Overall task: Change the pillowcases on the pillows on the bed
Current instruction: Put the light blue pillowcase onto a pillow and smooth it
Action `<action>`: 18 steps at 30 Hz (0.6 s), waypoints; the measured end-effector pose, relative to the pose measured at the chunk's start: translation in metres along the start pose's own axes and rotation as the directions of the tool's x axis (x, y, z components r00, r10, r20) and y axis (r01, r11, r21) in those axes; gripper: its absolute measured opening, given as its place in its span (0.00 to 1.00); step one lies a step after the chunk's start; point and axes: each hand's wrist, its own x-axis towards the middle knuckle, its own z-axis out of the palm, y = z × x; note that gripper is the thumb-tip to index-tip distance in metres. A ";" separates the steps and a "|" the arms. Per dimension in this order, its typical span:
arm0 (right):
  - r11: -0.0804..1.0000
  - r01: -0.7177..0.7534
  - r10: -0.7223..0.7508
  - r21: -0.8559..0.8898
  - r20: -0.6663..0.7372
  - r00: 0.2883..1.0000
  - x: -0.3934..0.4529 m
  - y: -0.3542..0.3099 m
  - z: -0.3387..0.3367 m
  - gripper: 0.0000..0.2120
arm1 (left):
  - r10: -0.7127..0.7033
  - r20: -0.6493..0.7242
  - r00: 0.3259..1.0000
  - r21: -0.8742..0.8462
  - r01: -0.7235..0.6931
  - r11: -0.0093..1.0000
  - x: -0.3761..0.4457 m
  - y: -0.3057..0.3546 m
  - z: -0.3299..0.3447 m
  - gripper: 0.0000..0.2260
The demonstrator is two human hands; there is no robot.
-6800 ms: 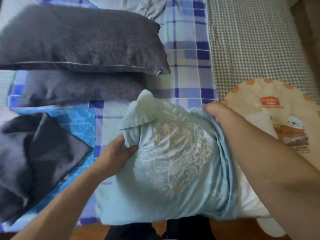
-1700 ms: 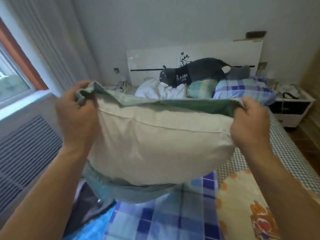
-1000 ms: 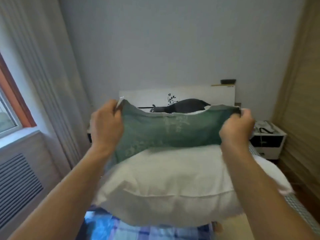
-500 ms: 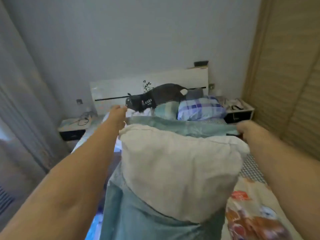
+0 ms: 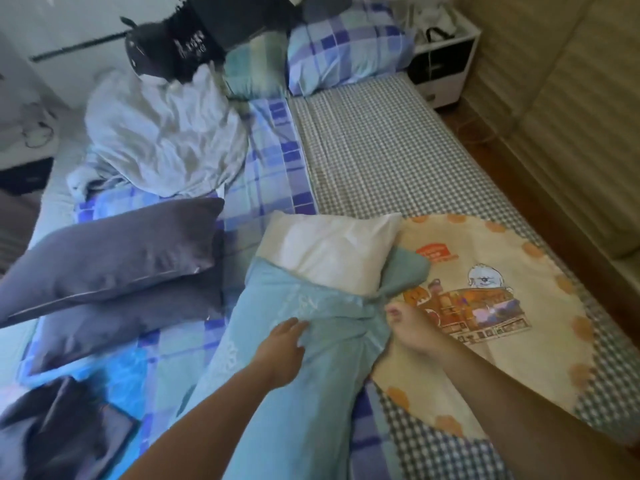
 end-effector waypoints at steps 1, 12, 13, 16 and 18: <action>0.998 0.055 -0.055 0.003 -0.001 0.998 0.009 -0.014 0.010 0.14 | -0.001 -0.013 1.000 0.010 0.001 1.000 0.007 -0.002 -0.004 0.25; 0.875 0.417 -0.283 -0.248 0.437 0.854 0.115 -0.065 0.016 0.13 | 0.096 0.390 0.916 0.588 -0.328 0.739 0.170 -0.036 -0.097 0.27; 0.911 0.348 -0.260 -0.220 0.348 0.901 0.126 -0.054 -0.003 0.15 | 0.036 0.432 0.901 0.655 -0.340 0.675 0.181 -0.043 -0.106 0.25; 0.983 0.177 -0.171 -0.053 0.103 0.980 0.146 -0.023 -0.054 0.09 | -0.011 0.311 0.950 0.778 -0.248 0.577 0.214 -0.065 -0.141 0.19; 0.981 0.195 -0.195 0.000 -0.014 0.981 0.148 -0.018 -0.060 0.07 | 0.041 0.179 0.983 0.794 -0.169 0.584 0.239 -0.076 -0.158 0.12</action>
